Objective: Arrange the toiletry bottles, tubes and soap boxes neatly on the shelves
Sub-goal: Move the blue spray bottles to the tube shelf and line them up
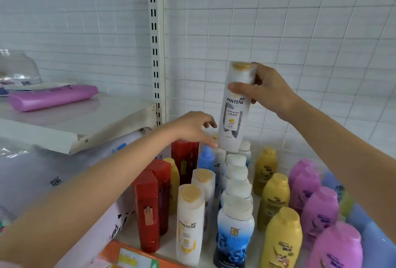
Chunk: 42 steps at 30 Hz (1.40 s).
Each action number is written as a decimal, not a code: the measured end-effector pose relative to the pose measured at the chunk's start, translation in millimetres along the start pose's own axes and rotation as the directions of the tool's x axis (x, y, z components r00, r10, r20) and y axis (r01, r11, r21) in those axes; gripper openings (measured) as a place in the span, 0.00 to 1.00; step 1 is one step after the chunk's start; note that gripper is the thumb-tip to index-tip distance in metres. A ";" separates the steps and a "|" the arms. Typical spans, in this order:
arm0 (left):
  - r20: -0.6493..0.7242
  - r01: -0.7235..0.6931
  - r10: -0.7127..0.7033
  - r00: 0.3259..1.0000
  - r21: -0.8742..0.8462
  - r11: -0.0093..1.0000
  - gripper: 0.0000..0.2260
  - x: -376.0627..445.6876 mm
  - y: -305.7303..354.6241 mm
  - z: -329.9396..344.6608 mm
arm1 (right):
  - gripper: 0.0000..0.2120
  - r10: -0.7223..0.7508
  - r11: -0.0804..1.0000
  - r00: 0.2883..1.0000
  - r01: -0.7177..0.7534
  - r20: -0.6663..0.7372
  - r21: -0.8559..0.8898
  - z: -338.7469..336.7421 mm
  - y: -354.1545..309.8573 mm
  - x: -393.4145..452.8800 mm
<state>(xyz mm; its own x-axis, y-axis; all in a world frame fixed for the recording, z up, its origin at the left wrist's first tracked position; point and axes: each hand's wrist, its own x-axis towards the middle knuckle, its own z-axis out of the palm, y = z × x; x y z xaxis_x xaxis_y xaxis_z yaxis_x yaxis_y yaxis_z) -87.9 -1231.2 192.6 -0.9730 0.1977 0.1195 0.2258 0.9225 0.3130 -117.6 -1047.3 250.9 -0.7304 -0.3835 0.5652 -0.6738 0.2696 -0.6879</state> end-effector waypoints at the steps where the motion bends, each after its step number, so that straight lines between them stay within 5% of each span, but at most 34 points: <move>1: 0.055 -0.004 -0.001 0.998 0.079 0.997 0.25 5.0 -2.9 7.5 | 0.15 0.012 1.000 1.000 -0.012 -0.014 -0.006 -0.2 2.3 -1.5; 7: 0.102 -0.078 0.064 0.993 0.145 0.986 0.10 16.4 -9.0 27.4 | 0.16 0.055 0.998 0.997 -0.057 -0.056 -0.039 7.0 8.2 -6.5; 13: -0.192 -0.070 0.084 0.978 0.076 0.995 0.12 1.6 -17.3 -14.4 | 0.16 0.041 0.999 0.996 -0.044 -0.076 -0.033 16.5 11.3 -3.1; 16: -0.481 -0.127 0.037 0.876 -0.155 0.980 0.07 -10.5 -16.3 -46.6 | 0.16 0.044 0.999 0.997 -0.045 -0.061 -0.013 22.6 11.9 0.9; 19: -0.718 -0.285 -0.022 0.696 -0.304 0.909 0.05 -18.8 -16.4 -73.4 | 0.16 0.086 0.996 0.996 -0.086 -0.011 -0.008 33.0 15.9 2.0; 23: -0.819 -0.362 -0.102 0.564 -0.356 0.861 0.07 -28.2 -21.0 -100.7 | 0.21 0.156 0.972 0.978 -0.126 0.140 -0.198 54.8 31.0 -2.0; 31: -0.811 -0.328 -0.103 0.576 -0.345 0.880 0.10 -40.0 -36.8 -101.3 | 0.22 0.318 0.861 0.814 -0.033 0.486 -0.508 92.5 68.3 -12.0; 42: -0.761 -0.290 -0.110 0.639 -0.371 0.882 0.05 -36.8 -25.9 -92.8 | 0.21 0.389 0.848 0.733 -0.048 0.559 -0.527 100.7 85.8 -19.9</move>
<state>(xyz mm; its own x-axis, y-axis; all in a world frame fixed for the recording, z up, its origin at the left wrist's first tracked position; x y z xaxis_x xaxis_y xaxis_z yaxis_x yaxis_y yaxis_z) -53.4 -1293.1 267.5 -0.6097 -0.2280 0.7592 0.4993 0.6334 0.5912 -149.6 -1105.5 134.7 -0.7347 -0.6698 -0.1076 -0.5956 0.7129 -0.3702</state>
